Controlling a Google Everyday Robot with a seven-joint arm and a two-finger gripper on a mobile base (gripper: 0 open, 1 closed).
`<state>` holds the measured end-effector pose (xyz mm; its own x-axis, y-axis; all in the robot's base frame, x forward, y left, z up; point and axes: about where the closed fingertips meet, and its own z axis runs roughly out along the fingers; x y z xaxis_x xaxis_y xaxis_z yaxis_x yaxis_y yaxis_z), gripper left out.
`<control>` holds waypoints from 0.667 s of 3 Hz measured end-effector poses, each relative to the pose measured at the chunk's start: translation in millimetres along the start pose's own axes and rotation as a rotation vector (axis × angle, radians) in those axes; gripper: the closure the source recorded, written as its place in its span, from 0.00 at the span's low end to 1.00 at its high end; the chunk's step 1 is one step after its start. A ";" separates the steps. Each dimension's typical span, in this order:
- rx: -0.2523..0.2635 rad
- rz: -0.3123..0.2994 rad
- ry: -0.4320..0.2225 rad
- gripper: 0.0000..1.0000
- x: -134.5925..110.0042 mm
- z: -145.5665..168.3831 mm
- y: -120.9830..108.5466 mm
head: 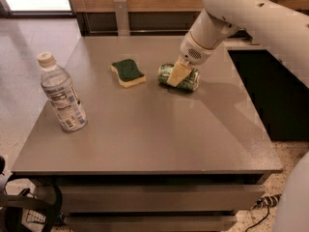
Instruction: Knock green can over
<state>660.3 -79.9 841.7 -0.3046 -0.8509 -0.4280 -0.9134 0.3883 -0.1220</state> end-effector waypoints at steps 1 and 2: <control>-0.001 0.000 0.000 0.28 -0.6 -0.4 0.1; -0.001 0.000 0.000 0.05 -0.6 -0.4 0.1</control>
Offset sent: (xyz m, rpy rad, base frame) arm 0.0000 0.0004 0.0000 -0.0002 0.0010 0.0007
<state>660.2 -79.5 842.3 -0.3044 -0.8512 -0.4276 -0.9138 0.3876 -0.1211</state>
